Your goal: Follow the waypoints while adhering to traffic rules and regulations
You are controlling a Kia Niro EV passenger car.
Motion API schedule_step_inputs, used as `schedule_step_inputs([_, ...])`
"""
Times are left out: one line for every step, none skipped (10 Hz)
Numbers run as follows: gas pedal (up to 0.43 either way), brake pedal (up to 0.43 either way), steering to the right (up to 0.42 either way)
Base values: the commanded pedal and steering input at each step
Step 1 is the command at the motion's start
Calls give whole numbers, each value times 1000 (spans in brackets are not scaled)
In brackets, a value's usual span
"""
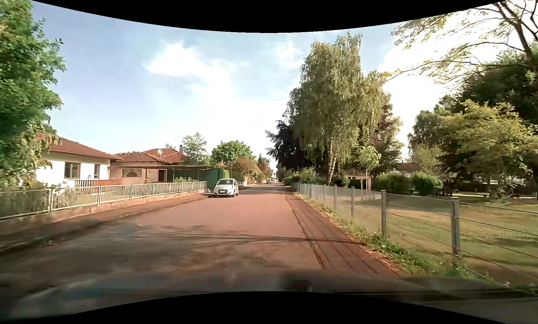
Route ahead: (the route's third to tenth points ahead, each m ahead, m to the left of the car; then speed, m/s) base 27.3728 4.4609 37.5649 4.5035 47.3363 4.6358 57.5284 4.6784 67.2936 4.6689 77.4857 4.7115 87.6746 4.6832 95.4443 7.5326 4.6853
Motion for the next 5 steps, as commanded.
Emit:
schedule_step_inputs([169, 0, 0])
schedule_step_inputs([169, 0, -1])
schedule_step_inputs([169, 0, -1])
schedule_step_inputs([169, 0, -2])
schedule_step_inputs([169, 0, -2])
